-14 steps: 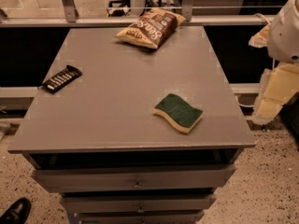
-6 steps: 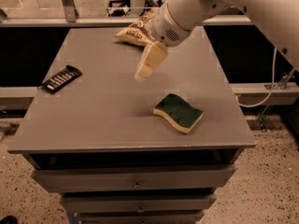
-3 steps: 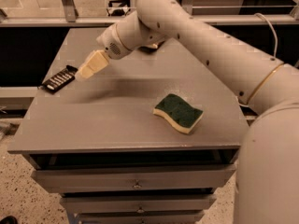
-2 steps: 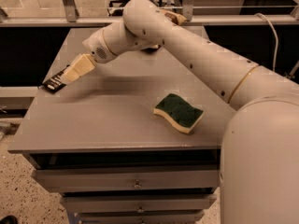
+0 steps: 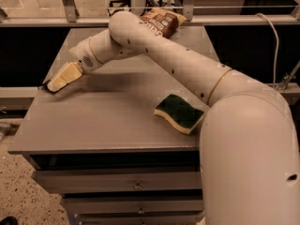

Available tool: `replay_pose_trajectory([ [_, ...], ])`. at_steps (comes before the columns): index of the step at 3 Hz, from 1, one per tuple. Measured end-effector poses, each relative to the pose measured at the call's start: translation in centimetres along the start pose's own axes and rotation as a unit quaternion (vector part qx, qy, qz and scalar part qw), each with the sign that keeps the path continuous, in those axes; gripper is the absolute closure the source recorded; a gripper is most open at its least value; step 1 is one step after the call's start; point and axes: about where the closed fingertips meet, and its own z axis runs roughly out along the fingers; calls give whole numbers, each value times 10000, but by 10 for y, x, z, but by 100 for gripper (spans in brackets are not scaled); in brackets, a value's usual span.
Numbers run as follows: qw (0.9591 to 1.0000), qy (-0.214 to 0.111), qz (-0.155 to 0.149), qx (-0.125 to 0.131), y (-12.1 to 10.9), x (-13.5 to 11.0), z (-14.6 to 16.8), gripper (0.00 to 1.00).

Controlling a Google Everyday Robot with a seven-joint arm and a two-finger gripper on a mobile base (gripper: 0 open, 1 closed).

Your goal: Pick rxbar chocolate

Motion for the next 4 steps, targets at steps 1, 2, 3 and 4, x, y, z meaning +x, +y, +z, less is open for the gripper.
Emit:
replay_pose_trajectory([
  [1,10000,-5,1,-7,0,0,2,0],
  [2,10000,22,88,-34,5,9,5,12],
  [3,9996,61,255,-62,12,22,8,34],
  [4,9993,101,353,-20,15,30,4,66],
])
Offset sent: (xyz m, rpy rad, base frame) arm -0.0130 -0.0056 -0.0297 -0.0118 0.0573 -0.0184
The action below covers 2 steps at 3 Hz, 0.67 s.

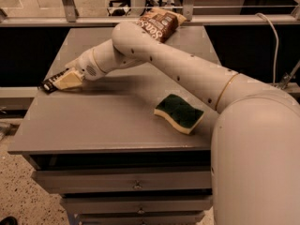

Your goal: Pick rxbar chocolate

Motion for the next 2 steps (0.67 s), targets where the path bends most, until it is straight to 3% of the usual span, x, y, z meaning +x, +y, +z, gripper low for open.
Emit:
replay_pose_trajectory([
  [1,10000,0,-1,1,0,0,0,97],
  [2,10000,16,-50,83,-3,-4,-10,100],
])
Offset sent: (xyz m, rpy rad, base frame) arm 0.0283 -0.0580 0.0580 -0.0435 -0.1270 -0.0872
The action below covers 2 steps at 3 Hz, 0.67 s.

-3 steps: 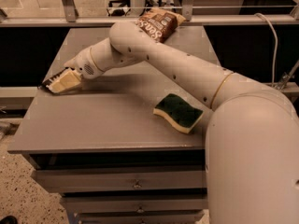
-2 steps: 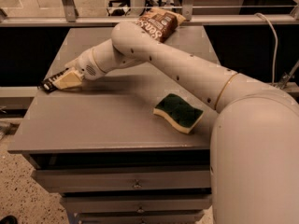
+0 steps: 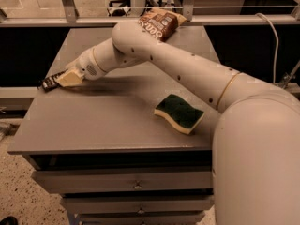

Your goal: Pick rxbar chocolate

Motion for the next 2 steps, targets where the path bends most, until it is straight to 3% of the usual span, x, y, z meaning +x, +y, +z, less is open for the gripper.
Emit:
replay_pose_trajectory([
  [1,9977,87,-338,577,-20,-26,-67,100],
  [2,9936,69,-527,994,-30,-43,-115,100],
])
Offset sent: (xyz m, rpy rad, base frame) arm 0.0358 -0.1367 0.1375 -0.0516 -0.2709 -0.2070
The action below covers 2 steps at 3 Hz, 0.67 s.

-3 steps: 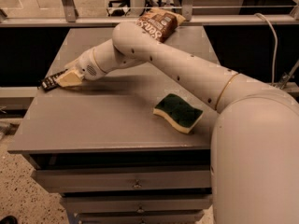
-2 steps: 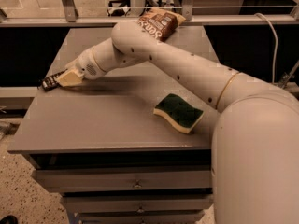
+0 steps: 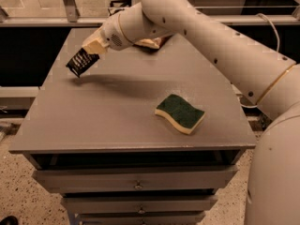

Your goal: Pick rxbar chocolate

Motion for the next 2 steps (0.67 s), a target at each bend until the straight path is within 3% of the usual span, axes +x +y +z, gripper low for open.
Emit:
replay_pose_trajectory([
  [1,9994,-49,18,329,-14,-4,-33,100],
  [2,9994,-49,18,329,-14,-4,-33,100],
])
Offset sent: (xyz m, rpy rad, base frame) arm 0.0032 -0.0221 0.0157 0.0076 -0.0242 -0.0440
